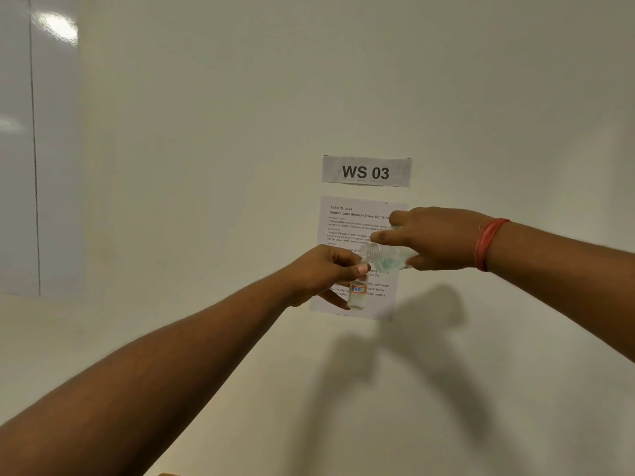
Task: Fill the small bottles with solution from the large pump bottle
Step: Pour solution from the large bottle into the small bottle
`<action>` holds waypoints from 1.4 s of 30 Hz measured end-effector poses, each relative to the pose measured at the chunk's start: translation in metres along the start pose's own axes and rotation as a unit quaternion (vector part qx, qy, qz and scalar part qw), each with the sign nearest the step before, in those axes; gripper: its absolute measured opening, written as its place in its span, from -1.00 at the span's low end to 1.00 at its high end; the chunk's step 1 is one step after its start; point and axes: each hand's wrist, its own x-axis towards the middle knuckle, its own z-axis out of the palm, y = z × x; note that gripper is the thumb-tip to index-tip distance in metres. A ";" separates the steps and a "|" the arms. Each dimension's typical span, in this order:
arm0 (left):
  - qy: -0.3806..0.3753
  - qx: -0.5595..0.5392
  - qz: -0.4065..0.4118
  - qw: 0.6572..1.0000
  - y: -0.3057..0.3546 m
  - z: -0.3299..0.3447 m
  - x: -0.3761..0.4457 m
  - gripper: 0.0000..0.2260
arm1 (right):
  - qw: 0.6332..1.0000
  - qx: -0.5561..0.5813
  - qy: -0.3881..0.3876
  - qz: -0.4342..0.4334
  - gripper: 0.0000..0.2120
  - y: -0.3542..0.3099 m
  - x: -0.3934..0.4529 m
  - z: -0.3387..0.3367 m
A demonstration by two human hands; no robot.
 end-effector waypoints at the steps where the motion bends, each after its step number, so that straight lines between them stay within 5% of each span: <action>1: 0.000 0.000 0.000 1.000 0.000 0.000 0.000 -0.78 | 1.000 -0.001 0.000 -0.001 -0.32 0.000 0.000 0.000; 42: 0.000 0.003 0.002 1.000 -0.005 0.000 0.003 -0.78 | 1.000 0.007 -0.006 -0.001 -0.32 0.001 0.003 0.006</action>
